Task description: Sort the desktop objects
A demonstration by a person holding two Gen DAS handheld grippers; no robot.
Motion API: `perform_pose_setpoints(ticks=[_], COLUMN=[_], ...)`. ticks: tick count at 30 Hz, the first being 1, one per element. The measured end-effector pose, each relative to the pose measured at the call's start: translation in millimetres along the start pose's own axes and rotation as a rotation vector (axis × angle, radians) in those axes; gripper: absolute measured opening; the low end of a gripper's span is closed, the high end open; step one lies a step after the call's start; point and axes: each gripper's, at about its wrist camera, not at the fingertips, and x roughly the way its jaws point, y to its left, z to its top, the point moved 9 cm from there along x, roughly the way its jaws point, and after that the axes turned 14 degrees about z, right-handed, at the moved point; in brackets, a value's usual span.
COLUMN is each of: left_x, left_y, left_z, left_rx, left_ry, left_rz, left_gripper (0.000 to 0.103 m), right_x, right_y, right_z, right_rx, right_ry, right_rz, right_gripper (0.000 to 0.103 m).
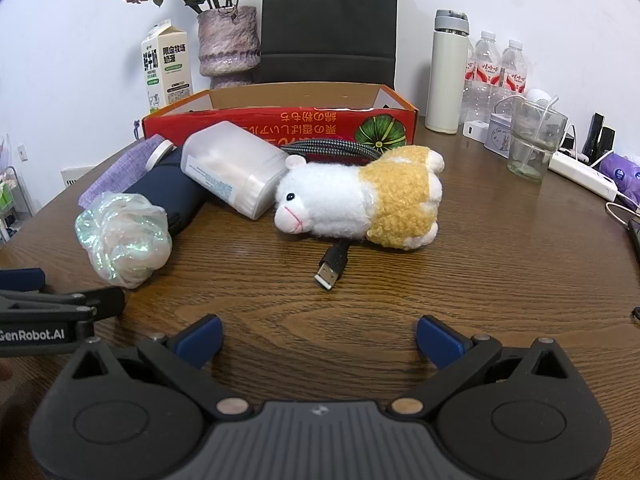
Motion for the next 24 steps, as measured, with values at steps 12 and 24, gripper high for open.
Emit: perform_pose_setpoints(ticks=[12, 24], left_x=[-36, -39], left_y=[-20, -8], left_z=[29, 7], left_rx=[0.013, -0.049], left_ry=[-0.228, -0.181], left_rz=[-0.075, -0.072], left_gripper=[0.091, 0.026], right_x=[-30, 40], right_y=[-53, -95], right_z=[66, 92], right_rx=[0.167, 0.21], right_ry=[-0.194, -0.09], right_rz=[0.126, 0.015], right_gripper=[0.089, 0.042])
